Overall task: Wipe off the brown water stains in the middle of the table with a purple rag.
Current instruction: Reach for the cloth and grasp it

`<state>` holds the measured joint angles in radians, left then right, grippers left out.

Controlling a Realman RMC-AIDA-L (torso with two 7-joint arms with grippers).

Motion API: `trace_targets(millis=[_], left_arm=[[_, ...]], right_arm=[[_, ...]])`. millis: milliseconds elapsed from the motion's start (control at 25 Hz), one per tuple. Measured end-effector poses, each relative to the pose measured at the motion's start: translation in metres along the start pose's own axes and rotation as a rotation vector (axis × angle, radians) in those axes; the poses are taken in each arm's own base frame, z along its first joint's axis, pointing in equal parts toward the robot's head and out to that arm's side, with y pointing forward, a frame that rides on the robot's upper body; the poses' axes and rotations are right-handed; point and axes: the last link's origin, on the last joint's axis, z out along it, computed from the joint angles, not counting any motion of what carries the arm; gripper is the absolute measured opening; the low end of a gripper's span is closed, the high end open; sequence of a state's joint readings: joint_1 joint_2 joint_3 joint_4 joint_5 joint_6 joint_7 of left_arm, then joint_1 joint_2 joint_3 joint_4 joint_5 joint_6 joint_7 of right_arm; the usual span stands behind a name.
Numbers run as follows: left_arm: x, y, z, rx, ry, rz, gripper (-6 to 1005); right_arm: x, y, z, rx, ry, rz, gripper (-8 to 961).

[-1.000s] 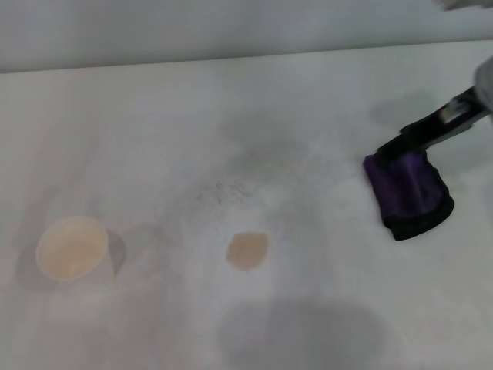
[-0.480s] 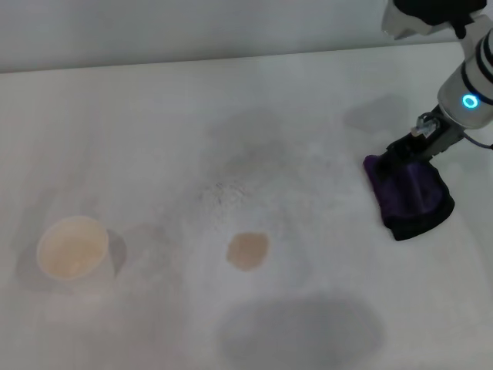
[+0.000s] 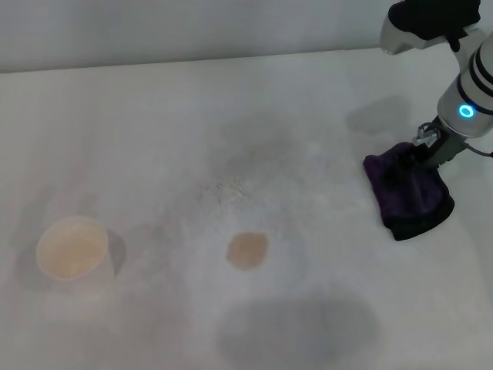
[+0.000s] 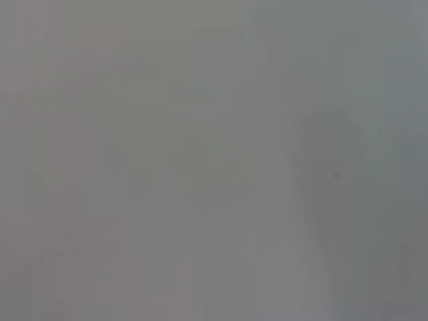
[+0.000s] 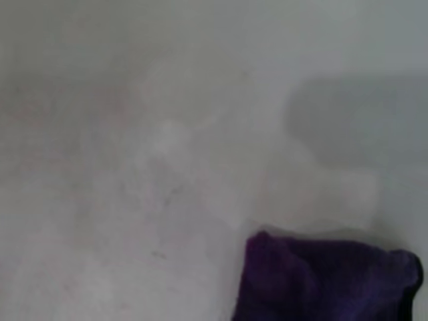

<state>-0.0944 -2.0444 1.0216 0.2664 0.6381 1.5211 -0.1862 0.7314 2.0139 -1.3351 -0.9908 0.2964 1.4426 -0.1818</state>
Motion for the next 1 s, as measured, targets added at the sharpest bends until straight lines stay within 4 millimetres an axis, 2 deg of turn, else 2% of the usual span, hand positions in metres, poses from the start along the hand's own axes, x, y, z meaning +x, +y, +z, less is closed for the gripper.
trace_targets(millis=[320,440,640,1000], left_arm=[[-0.003,0.0,0.003,0.002,-0.022,0.002,876],[-0.004,-0.001,0.004,0.003,-0.027,0.003,876],[-0.004,-0.004,0.003,0.026,-0.027,0.004,876],[-0.004,-0.005,0.003,0.027,-0.026,0.006,877]], right_arm=[[0.0,0.0,0.007,0.012,0.029,-0.001,748],[-0.003,0.001,0.006,0.014,0.023,-0.005,528],[-0.004,0.002,0.007,0.014,0.016,-0.007,318],[-0.004,0.005,0.016,0.012,0.051,-0.009,112]])
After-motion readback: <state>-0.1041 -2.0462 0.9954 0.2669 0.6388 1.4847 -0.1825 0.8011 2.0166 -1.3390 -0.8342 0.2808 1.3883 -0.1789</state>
